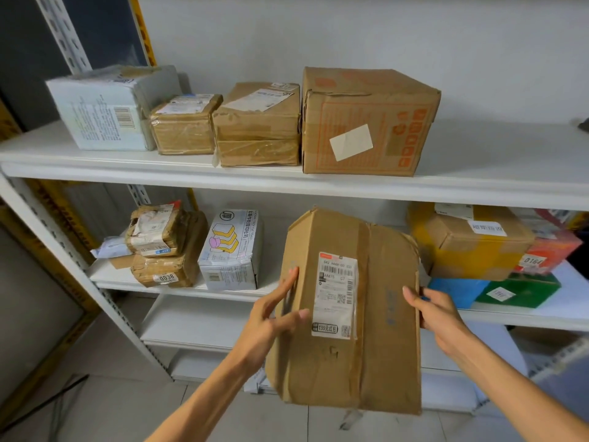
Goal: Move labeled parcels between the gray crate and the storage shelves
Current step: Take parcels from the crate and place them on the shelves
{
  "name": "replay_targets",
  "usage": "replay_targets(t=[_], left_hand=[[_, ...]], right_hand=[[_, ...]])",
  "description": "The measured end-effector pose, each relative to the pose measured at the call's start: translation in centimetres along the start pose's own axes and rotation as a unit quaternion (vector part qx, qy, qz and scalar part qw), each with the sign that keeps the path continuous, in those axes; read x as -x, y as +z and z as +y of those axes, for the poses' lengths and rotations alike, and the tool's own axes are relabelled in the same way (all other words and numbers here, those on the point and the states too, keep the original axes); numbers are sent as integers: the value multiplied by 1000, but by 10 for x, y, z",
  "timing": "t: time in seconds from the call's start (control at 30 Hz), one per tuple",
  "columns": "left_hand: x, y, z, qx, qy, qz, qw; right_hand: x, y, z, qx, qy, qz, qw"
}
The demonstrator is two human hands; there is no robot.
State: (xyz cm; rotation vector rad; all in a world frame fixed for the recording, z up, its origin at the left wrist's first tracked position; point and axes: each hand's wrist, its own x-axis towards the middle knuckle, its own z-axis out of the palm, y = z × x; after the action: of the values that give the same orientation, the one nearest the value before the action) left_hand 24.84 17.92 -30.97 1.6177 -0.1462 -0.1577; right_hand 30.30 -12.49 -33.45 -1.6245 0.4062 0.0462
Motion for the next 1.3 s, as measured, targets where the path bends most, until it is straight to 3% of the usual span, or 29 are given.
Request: replay_targets(t=[0.27,0.43,0.53,0.63,0.73,1.07,1.17,1.3], left_hand=[[-15,-8,-1,3,5,-16,1000],[-31,-28,-7,132,-106,-1,985],[-31,-37,-10,207,-198,19,958],[-30,-40,-12,284,-204,18,937],[-30,-39,-13,310,-177,27,934],[-27,-47,12,184,-91,-10,979],[-29,-43,20,101,-46,-20,994],[-30,-37,30,37,-36,7,999]], right_hand=[[4,8,-6,-4,21,11,1000],[15,19,-35,60,-37,0,998],[33,26,-54,23,-92,-22,995],[43,29,-62,20,-145,-51,988],[46,25,-68,-29,-138,-85,986],[39,5,-99,-83,-113,-117,983],[37,2,-102,-102,-104,-97,985],[43,3,-100,-55,-106,-123,985]])
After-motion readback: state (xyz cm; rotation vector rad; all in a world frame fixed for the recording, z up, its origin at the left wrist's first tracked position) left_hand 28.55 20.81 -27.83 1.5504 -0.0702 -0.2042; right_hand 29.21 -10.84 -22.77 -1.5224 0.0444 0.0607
